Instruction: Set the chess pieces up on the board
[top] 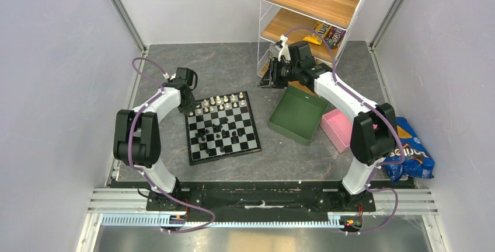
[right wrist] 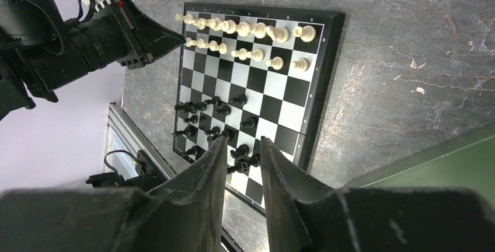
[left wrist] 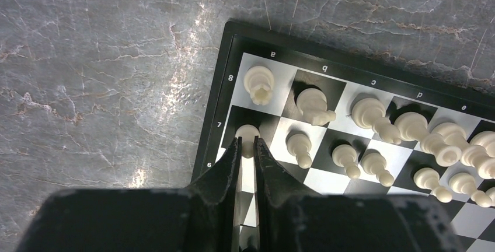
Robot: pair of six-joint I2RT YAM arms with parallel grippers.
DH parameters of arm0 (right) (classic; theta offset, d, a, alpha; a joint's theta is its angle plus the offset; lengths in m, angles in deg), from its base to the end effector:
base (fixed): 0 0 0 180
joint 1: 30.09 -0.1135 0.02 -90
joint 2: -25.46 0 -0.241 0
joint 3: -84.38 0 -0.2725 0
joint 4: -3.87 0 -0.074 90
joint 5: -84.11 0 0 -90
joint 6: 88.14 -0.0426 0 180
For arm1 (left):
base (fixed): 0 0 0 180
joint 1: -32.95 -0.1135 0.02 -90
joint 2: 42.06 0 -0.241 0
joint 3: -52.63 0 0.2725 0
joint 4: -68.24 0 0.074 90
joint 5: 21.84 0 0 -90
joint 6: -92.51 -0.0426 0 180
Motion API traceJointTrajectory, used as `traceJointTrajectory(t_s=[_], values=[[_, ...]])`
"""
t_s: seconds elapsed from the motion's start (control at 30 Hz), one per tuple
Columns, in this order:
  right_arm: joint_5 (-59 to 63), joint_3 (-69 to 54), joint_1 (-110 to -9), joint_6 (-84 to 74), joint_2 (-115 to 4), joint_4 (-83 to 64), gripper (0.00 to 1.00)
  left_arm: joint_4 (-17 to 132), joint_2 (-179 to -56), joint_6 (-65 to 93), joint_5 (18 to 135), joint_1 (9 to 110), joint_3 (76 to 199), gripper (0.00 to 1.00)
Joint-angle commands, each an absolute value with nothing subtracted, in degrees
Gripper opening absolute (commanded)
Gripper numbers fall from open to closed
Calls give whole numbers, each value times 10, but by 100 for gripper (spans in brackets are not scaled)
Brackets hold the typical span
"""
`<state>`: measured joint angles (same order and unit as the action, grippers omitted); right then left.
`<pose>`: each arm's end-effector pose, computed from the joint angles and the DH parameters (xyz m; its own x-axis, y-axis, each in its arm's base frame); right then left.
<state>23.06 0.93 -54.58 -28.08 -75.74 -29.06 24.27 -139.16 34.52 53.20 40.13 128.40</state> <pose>0.3797 0.1956 0.2600 -0.8362 0.0990 -0.5394 -0.3398 0.6784 0.6513 0.3504 -0.0331 0.1489 -0.7716 -0.4189 -0.4786 -0.4662 0.8844 -0.0226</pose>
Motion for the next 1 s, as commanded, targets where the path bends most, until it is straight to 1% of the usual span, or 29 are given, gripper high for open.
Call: traceJointTrajectory(t_s=[0.0, 0.07, 0.17, 0.23, 0.53, 0.73, 0.83, 0.9, 0.97], values=[[249, 37, -541, -271, -758, -279, 35, 262, -1403, 335, 529, 398, 1281, 17], [250, 37, -541, -271, -758, -279, 35, 262, -1403, 335, 529, 398, 1280, 21], [251, 37, -541, -272, -758, -279, 35, 260, -1397, 334, 529, 398, 1278, 34], [251, 37, -541, -272, -758, -279, 35, 261, -1390, 334, 526, 398, 1275, 39], [253, 36, -541, -273, -760, -279, 35, 256, -1330, 337, 528, 398, 1257, 45], [257, 49, -542, -264, -771, -304, 35, 233, -1234, 336, 536, 398, 1230, 50], [255, 49, -542, -256, -777, -327, 36, 198, -1174, 323, 553, 399, 1218, 53], [240, 46, -543, -255, -782, -355, 37, 177, -1132, 311, 568, 398, 1213, 56], [232, 44, -545, -252, -785, -379, 38, 156, -1093, 307, 585, 398, 1211, 63]])
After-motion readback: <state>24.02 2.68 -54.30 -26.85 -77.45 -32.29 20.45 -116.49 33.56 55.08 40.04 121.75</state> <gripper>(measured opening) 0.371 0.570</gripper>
